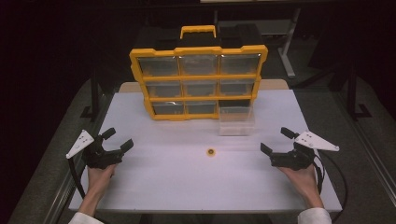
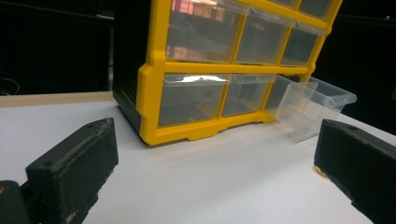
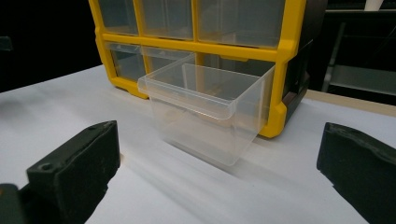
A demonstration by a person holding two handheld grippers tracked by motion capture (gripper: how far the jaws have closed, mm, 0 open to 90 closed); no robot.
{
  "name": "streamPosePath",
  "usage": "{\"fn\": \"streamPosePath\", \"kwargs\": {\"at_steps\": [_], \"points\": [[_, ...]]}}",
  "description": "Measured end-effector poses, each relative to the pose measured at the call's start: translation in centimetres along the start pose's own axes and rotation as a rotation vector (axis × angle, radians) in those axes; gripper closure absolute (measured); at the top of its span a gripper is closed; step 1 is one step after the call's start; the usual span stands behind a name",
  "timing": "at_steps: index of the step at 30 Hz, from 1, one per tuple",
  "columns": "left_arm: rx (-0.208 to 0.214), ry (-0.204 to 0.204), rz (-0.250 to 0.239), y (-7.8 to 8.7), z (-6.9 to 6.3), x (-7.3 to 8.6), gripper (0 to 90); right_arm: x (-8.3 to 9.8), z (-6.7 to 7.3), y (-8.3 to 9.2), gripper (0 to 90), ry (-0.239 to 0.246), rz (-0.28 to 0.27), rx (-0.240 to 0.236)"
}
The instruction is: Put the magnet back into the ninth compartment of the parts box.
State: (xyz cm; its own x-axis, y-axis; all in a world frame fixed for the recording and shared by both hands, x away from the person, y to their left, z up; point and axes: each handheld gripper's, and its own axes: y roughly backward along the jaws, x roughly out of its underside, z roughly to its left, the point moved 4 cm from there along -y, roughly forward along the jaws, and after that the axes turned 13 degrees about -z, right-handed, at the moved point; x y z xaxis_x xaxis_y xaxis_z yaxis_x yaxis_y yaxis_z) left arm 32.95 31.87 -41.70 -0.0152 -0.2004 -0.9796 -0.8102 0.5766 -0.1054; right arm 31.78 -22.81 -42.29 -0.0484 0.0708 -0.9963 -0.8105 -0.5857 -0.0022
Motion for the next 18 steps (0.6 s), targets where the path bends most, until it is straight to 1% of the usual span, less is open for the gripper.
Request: {"fn": "streamPosePath", "kwargs": {"at_steps": [1,4,5,6,7,9,13,18], "points": [[-0.003,-0.007,0.003,0.1,0.0,0.0,0.0,0.0,0.0,0.0,0.0,0.0,0.001,0.001],[-0.006,-0.008,0.014,0.1,0.0,0.3,0.0,0.0,0.0,0.1,0.0,0.003,0.001,0.014],[-0.01,-0.01,0.023,0.1,0.0,0.4,0.0,0.0,0.0,0.2,0.0,-0.008,-0.005,0.028],[-0.013,-0.013,0.03,0.1,0.0,0.5,0.0,0.0,0.0,0.2,0.0,-0.008,-0.005,0.028],[-0.016,-0.016,0.034,0.2,0.0,0.5,0.0,0.0,-0.1,0.3,0.0,-0.018,-0.007,0.033],[-0.017,-0.012,0.029,0.2,0.1,0.5,0.0,0.0,-0.4,0.6,0.0,-0.032,-0.001,0.045],[-0.015,-0.009,0.023,0.4,0.1,0.4,0.0,0.1,-0.6,0.9,0.0,-0.037,0.006,0.049],[-0.022,-0.006,0.023,0.5,0.2,0.4,0.0,0.3,-0.6,0.9,0.0,-0.03,0.025,0.038]]}}
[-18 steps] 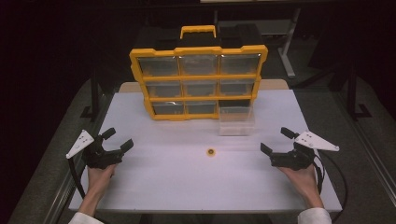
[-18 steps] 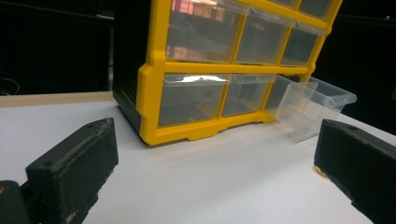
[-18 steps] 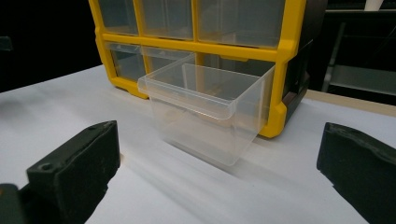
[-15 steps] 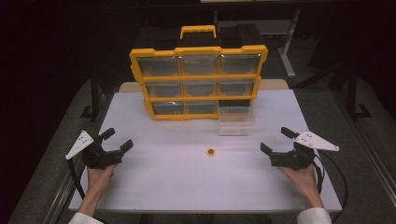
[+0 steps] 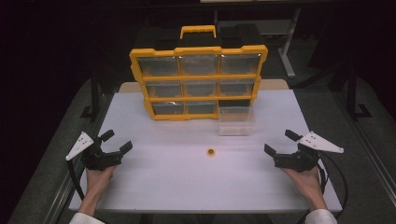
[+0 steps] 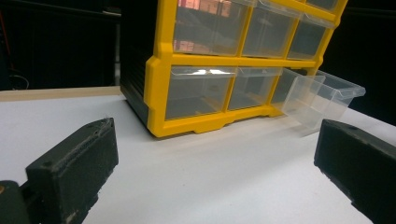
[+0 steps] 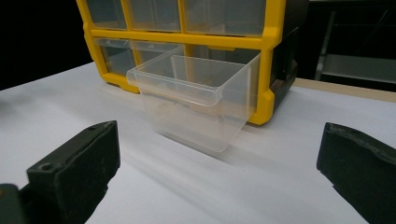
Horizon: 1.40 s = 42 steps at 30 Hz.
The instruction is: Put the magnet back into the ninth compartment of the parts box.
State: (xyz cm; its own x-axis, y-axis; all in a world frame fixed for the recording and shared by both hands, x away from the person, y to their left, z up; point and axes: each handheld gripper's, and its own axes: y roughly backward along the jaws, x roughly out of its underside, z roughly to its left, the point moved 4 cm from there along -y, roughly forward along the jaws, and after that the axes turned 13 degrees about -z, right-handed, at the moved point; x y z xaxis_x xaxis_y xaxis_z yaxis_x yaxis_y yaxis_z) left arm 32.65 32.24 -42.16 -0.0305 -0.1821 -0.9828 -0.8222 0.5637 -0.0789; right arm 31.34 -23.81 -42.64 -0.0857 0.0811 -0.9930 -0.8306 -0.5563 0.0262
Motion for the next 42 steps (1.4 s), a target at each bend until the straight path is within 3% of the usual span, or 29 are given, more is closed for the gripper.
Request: {"fn": "streamPosePath", "kwargs": {"at_steps": [16,42], "points": [[0.003,-0.006,0.004,0.1,0.0,0.0,0.0,-2.3,0.9,-1.0,0.0,0.052,0.024,-0.056],[0.003,-0.006,0.007,0.1,0.0,0.2,0.0,-2.7,3.0,-3.2,0.0,0.082,0.084,-0.136]]}}
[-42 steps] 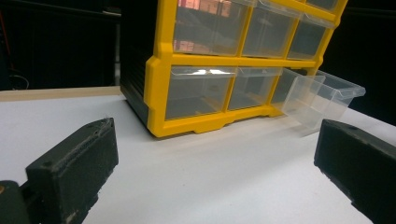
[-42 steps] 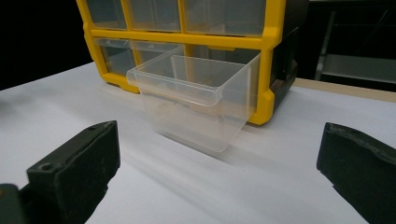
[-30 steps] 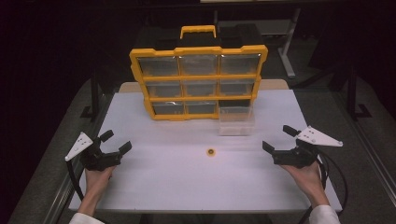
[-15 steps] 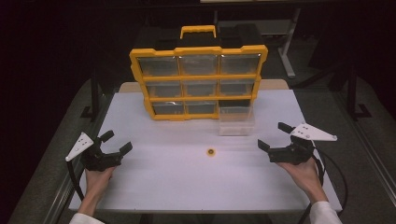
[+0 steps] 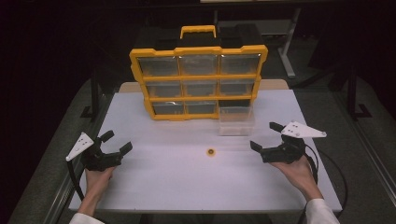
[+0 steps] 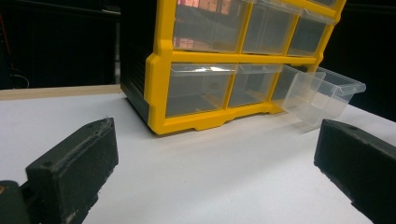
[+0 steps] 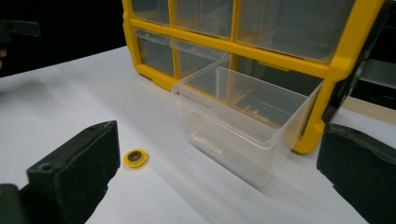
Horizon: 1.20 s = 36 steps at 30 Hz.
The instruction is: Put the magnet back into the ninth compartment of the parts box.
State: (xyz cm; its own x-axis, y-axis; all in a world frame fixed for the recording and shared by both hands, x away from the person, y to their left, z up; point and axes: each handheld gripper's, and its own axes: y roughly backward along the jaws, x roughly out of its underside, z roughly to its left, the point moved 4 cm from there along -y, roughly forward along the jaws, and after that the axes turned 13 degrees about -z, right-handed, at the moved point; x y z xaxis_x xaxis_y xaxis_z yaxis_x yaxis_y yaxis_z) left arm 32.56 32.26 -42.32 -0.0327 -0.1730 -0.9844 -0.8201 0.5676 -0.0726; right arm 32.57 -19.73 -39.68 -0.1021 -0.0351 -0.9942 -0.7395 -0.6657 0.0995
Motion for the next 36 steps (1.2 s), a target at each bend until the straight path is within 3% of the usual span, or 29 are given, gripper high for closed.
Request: {"fn": "streamPosePath", "kwargs": {"at_steps": [15,36], "points": [[-0.008,0.004,-0.002,0.0,0.1,0.0,0.0,-0.9,1.2,-1.9,0.0,0.026,0.01,-0.049],[-0.007,0.001,-0.002,0.0,0.1,-0.1,0.0,-1.3,3.1,-5.0,0.0,0.063,0.083,-0.133]]}}
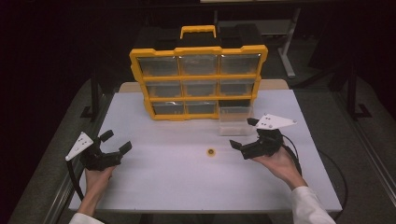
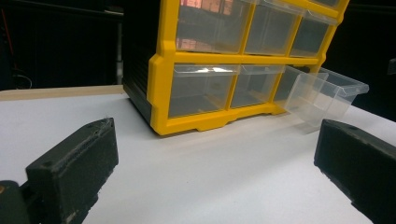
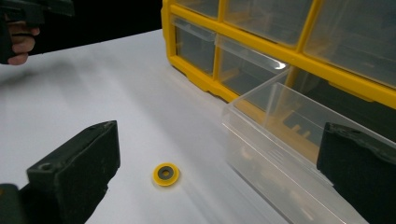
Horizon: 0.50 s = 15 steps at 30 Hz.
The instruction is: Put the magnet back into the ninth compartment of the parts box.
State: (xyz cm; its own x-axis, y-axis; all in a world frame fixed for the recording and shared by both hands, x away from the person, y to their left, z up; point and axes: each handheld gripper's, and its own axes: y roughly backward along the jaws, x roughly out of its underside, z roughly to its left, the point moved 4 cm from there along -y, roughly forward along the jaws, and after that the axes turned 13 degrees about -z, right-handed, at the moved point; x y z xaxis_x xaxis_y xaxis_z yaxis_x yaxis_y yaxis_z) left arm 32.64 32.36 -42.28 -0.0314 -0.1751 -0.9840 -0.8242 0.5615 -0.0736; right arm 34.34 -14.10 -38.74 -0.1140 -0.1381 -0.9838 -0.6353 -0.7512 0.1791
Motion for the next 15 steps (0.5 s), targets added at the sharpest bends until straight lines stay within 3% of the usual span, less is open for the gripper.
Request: {"fn": "streamPosePath", "kwargs": {"at_steps": [15], "points": [[0.007,-0.004,-0.003,0.0,-0.1,0.0,0.0,0.5,0.9,-2.2,0.0,0.008,0.055,-0.05]]}}
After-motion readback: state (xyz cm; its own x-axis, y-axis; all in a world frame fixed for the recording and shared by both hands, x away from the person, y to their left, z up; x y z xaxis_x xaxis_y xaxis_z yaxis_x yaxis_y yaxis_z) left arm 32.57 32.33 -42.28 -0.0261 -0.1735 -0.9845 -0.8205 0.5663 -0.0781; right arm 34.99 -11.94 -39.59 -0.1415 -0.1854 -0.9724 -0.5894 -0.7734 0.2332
